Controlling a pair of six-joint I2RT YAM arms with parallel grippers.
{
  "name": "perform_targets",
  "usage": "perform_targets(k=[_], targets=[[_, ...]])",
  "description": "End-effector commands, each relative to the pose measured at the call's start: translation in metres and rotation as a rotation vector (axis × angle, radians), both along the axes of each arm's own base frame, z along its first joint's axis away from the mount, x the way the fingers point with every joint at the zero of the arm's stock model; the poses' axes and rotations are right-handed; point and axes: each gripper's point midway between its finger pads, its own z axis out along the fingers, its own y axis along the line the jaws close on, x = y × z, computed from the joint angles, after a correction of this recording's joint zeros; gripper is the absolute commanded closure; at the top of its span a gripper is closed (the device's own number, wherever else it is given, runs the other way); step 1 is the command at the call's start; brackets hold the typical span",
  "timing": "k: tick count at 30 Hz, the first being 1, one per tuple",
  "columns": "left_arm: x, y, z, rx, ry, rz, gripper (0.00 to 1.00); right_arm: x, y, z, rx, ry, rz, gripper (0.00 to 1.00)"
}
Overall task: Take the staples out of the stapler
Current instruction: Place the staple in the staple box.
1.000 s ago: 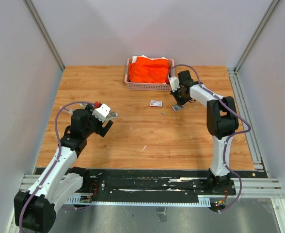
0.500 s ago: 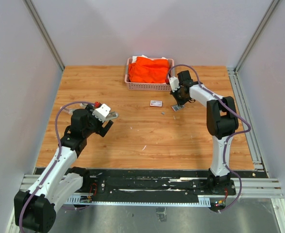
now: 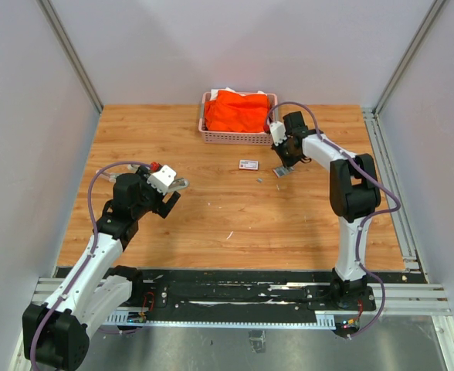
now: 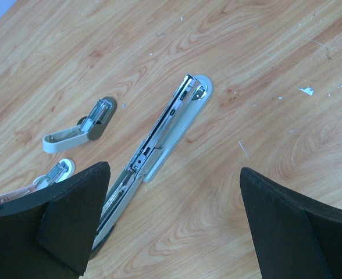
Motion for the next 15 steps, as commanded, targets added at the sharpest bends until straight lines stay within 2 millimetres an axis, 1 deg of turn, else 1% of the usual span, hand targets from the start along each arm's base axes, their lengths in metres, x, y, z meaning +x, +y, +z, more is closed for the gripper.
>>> perform_targets(k=[1,5,9,13,15], targets=[[0.003,-0.001,0.002,0.003,-0.022,-0.005,0.02,0.005,0.009,0.032,0.017,-0.061,0.010,0.93],[0.002,-0.001,0.001,0.003,-0.021,-0.005,0.02,0.005,0.008,0.038,0.014,-0.074,0.015,0.92],[0.002,0.000,0.001,0.003,-0.021,-0.004,0.02,0.007,0.003,0.043,-0.009,-0.092,0.006,0.92],[0.002,0.000,0.002,0.003,-0.023,-0.004,0.02,0.009,-0.005,0.036,-0.061,-0.089,-0.006,0.86],[0.002,0.000,0.002,0.003,-0.024,-0.005,0.02,0.010,-0.011,0.031,-0.090,-0.086,-0.012,0.85]])
